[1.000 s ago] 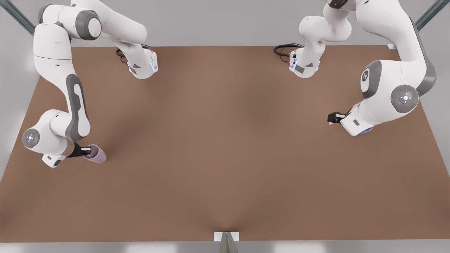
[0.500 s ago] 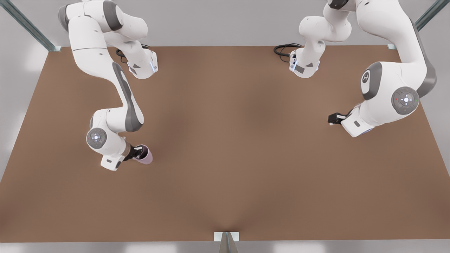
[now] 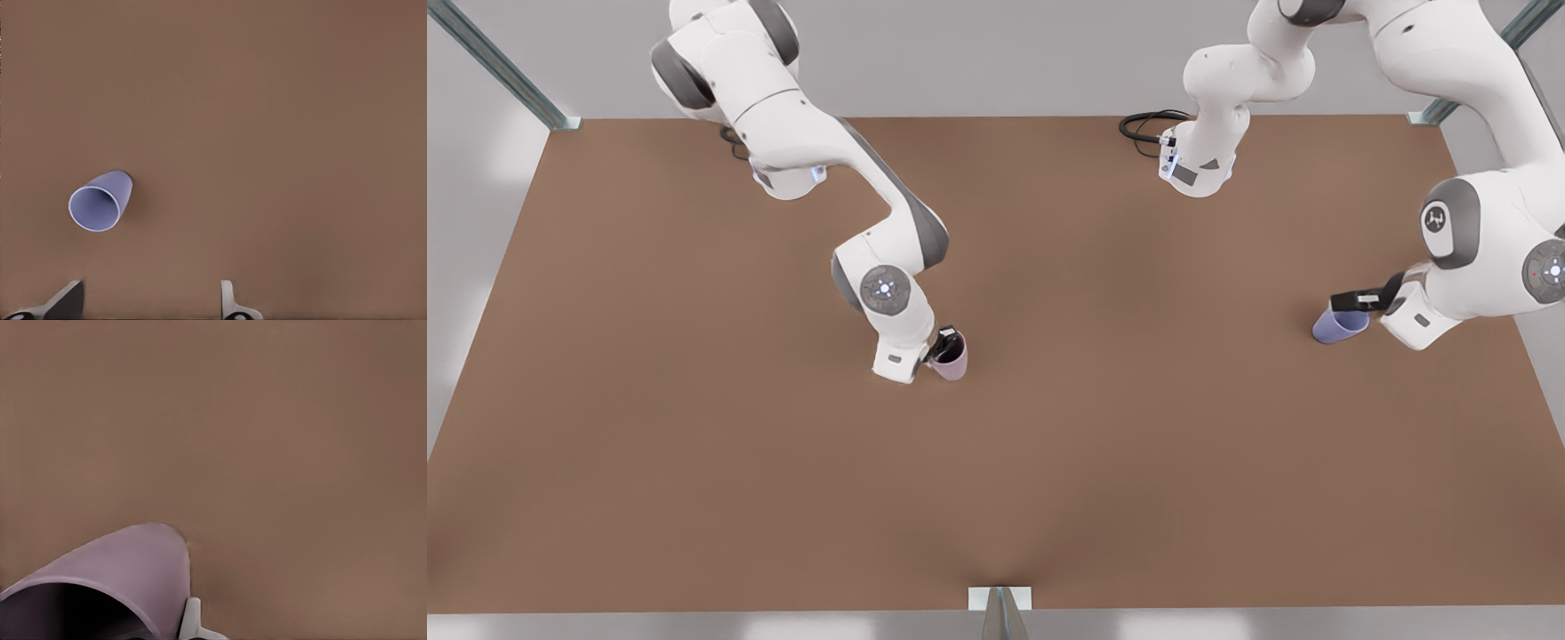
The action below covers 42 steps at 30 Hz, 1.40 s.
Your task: Stack the cups, with the pink cup at the bottom and the purple cup at the top
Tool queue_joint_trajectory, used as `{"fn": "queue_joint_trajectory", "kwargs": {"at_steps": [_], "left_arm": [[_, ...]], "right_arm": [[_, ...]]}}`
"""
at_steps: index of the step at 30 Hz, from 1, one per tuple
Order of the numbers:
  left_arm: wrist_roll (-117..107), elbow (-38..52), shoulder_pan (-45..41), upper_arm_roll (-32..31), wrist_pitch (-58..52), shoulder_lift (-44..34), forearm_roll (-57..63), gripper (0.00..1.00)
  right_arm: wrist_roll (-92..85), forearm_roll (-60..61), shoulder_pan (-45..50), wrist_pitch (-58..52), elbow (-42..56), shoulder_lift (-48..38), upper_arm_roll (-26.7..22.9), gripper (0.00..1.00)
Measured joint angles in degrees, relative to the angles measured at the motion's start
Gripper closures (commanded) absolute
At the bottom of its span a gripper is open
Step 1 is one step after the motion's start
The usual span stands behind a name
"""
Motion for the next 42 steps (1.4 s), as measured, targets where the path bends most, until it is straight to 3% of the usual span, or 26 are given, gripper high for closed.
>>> {"fn": "queue_joint_trajectory", "kwargs": {"at_steps": [12,22,36,37,38,39,42], "left_arm": [[5.3,-14.4,7.6,2.8,15.5,0.5,1.1,0.0],[10.3,-18.9,11.3,4.2,28.3,3.9,1.0,0.0],[16.1,-23.2,14.4,5.1,36.8,7.1,1.0,0.0],[16.5,-23.2,14.4,5.1,37.1,7.4,1.0,0.0],[16.8,-23.2,14.5,5.1,37.3,7.6,1.0,0.0],[17.1,-23.3,14.5,5.1,37.5,7.9,1.0,0.0],[17.9,-24.2,14.5,5.1,38.6,9.1,1.0,0.0]], "right_arm": [[18.9,0.1,11.0,0.5,13.8,11.7,0.6,0.79],[28.4,-0.1,13.0,2.9,15.4,16.6,0.6,0.79],[35.2,0.0,13.0,3.4,14.7,18.6,0.5,0.79],[35.5,0.0,13.0,3.4,14.6,18.7,0.5,0.73],[35.9,-0.1,13.0,3.4,14.6,18.8,0.5,0.25],[36.2,-0.2,13.0,3.4,14.6,18.9,0.5,0.03],[37.4,-0.5,13.1,3.4,14.6,18.8,0.5,0.0]]}}
